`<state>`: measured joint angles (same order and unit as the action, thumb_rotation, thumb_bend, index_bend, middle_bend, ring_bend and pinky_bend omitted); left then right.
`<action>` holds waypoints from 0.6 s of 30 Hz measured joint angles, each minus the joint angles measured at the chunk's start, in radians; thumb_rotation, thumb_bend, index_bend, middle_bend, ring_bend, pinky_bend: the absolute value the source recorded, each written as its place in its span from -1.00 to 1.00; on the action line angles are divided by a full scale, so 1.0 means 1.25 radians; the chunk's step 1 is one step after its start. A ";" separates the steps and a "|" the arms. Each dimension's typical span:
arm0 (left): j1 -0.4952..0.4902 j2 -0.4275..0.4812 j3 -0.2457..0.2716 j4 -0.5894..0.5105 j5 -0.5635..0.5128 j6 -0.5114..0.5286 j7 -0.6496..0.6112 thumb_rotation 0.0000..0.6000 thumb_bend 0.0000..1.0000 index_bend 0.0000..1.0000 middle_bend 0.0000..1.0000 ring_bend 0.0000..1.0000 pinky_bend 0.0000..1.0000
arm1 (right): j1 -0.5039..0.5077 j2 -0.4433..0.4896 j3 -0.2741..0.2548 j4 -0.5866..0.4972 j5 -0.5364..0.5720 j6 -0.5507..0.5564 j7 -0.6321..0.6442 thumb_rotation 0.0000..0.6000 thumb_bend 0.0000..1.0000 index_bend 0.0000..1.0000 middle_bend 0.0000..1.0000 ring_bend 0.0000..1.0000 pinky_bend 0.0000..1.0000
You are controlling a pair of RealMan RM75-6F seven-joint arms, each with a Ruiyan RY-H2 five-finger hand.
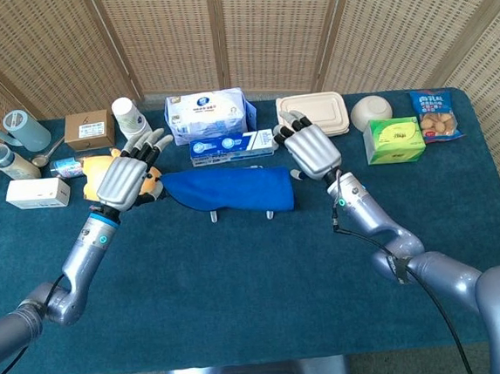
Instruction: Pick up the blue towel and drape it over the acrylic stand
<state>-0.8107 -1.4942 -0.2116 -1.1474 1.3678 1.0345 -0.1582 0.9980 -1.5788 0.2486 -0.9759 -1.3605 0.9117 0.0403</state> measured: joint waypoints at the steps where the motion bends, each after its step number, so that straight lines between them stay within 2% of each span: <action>1: 0.000 0.003 0.001 -0.004 -0.001 -0.002 0.005 1.00 0.10 -1.00 -1.00 -1.00 -1.00 | 0.000 0.000 -0.002 0.002 -0.003 0.000 -0.002 1.00 -0.98 -0.23 -0.44 -0.85 -0.75; 7: -0.001 0.018 0.004 -0.025 -0.008 -0.017 0.039 1.00 0.00 -1.00 -1.00 -1.00 -1.00 | 0.001 0.002 -0.011 0.010 -0.014 0.002 -0.011 1.00 -1.00 -0.27 -0.46 -0.87 -0.77; 18: -0.003 0.063 0.014 -0.072 -0.025 -0.054 0.117 1.00 0.00 -1.00 -1.00 -1.00 -1.00 | 0.003 0.011 -0.032 0.019 -0.034 -0.006 -0.031 1.00 -1.00 -0.32 -0.49 -0.94 -0.83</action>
<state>-0.8151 -1.4158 -0.1935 -1.2370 1.3368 0.9666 -0.0115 1.0016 -1.5646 0.2088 -0.9515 -1.4035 0.9044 0.0016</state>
